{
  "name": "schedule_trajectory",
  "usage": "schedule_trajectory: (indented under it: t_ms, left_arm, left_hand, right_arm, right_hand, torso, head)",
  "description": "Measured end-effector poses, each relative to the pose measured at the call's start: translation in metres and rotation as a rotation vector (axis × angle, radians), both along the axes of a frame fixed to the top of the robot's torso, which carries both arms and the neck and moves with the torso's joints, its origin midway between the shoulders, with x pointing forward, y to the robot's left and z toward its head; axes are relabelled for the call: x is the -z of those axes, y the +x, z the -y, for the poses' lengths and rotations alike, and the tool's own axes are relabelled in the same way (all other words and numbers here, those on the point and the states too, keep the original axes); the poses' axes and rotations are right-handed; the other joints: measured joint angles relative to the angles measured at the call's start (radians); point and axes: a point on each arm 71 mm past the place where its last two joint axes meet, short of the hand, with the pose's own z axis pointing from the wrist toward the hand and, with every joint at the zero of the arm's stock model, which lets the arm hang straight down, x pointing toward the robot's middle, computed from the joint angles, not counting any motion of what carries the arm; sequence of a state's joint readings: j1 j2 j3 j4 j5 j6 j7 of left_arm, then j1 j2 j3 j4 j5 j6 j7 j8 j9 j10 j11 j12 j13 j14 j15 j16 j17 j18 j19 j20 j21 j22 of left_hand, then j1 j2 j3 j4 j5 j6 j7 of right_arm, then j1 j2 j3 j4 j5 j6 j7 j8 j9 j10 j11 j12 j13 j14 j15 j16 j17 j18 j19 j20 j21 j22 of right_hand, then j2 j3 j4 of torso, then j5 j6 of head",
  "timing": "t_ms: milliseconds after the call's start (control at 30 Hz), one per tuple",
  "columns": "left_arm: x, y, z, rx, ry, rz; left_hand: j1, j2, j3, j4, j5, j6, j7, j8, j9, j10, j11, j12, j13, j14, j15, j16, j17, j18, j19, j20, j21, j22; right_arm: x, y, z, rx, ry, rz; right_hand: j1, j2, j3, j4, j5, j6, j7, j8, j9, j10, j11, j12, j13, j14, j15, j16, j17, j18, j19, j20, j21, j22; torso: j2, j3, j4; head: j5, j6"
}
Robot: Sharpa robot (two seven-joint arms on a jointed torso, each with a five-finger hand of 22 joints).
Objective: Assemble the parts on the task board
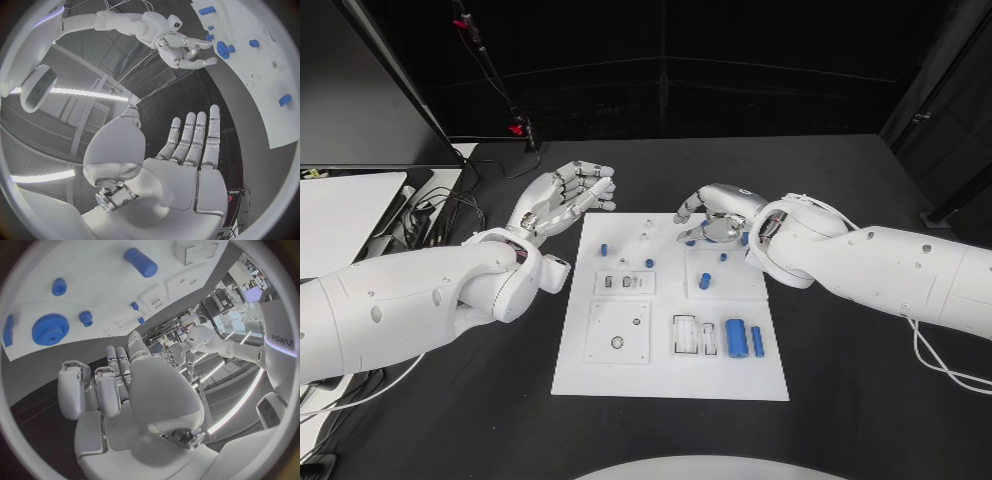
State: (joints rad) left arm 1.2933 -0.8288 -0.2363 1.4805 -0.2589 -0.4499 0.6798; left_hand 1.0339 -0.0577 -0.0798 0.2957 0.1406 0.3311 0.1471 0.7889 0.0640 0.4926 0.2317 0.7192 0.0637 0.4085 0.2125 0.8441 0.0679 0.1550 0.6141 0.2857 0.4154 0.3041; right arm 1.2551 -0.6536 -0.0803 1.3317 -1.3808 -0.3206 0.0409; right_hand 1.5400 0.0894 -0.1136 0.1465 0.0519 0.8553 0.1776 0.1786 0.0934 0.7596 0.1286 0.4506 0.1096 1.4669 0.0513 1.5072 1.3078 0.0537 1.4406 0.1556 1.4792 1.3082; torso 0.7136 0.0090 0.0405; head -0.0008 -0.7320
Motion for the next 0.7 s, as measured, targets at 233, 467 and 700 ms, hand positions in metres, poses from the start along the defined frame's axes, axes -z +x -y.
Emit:
schedule_trajectory:
  t_ms: [233,467,700]
  left_arm:
    - [-0.001,0.0,-0.002,0.0,0.0,0.001]
    - [-0.002,0.0,0.001,0.006,-0.002,0.002]
    - [-0.001,0.002,0.002,0.008,-0.001,0.002]
  left_hand:
    - [0.0,0.0,0.0,0.0,0.0,0.0,0.0,0.0,0.0,-0.004,0.004,-0.004,0.0,0.0,0.0,0.0,0.0,0.0,0.0,0.0,0.0,-0.001]
    - [-0.004,0.004,0.0,0.0,0.0,0.0,0.0,-0.005,0.0,-0.003,0.004,-0.004,0.0,0.0,0.0,0.0,0.0,0.0,0.0,0.0,0.0,-0.001]
    - [0.0,0.011,0.0,0.0,0.0,0.0,0.0,-0.012,0.0,-0.003,0.004,-0.004,0.0,-0.004,0.004,0.0,0.0,0.0,-0.006,0.001,-0.002,-0.003]
  right_arm:
    - [0.002,0.001,-0.008,-0.006,-0.129,0.072]
    - [0.003,0.003,-0.012,0.002,-0.234,0.132]
    - [0.005,0.008,-0.013,0.022,-0.3,0.153]
  right_hand:
    - [0.015,-0.015,0.011,0.008,0.0,-0.035,-0.017,-0.037,-0.016,0.0,-0.008,-0.03,-0.027,-0.002,-0.013,0.0,0.0,0.0,0.011,-0.011,0.003,0.0]
    - [0.023,-0.024,0.026,0.012,0.0,-0.037,-0.021,-0.043,-0.02,-0.004,-0.015,-0.049,-0.043,-0.002,-0.031,0.0,0.0,0.0,0.01,-0.021,0.003,0.0]
    - [0.031,-0.023,0.035,0.02,0.0,-0.036,-0.035,-0.057,-0.025,0.004,-0.026,-0.058,-0.044,-0.001,-0.042,-0.004,0.0,0.0,0.014,-0.033,0.003,0.0]
  torso:
    - [0.003,-0.0012,0.0035]
    - [0.0,-0.0034,0.0025]
    - [-0.003,-0.0035,0.0013]
  head:
    - [0.0,-0.005]
    - [-0.001,-0.011]
    - [-0.006,-0.016]
